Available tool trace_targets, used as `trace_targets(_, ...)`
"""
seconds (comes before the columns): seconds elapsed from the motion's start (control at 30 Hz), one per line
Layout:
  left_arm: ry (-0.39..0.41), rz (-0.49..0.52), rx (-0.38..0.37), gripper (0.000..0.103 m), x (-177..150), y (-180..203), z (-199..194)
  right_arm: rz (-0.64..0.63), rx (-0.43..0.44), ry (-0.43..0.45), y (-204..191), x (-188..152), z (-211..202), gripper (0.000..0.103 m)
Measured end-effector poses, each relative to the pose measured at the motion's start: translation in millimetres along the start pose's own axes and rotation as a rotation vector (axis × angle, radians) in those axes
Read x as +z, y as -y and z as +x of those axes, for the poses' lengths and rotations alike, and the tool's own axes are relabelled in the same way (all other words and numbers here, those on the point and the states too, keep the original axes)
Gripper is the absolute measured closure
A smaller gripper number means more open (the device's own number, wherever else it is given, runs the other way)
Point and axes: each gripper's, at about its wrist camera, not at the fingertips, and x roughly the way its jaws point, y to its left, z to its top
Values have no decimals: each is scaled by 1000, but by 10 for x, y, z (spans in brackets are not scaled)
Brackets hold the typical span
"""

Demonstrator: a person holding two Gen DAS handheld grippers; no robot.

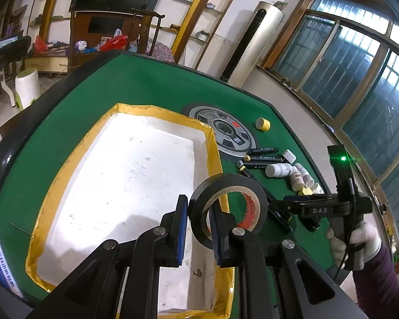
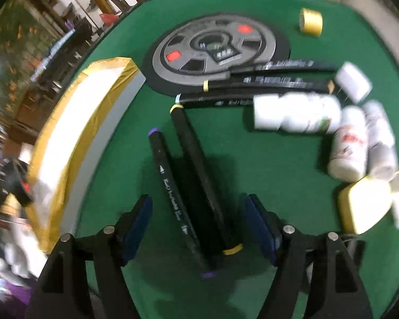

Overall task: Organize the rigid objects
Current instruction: 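Carry the tape roll over the white tray with the left tool while the right tool grasps a black marker, then release the tape roll into the tray with the left tool while the right tool drops the marker there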

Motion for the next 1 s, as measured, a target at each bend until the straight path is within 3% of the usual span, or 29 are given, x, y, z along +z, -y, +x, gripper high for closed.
trace_targets(0.13, 3, 4, 2, 88, 0, 25, -19, -45, -78, 70, -91, 13, -102, 52)
trace_targets(0.27, 5, 2, 8, 88, -6, 18, -26, -50, -127, 47, -61, 84, 33, 75)
trace_targets(0.4, -4, -4, 9, 88, -13, 14, 2, -87, -170, 61, -150, 123, 145, 76)
trace_targets(0.53, -12, 0, 15, 88, -8, 22, 7, -110, -189, 102, -272, 137, 182, 85)
trace_targets(0.8, -33, -2, 35, 88, 186, -59, 17, -9, -41, 218, -238, 109, -335, 89)
trace_targets(1.0, -102, 42, 113, 88, 480, -84, 434, 80, 198, 188, -419, 318, -439, 89)
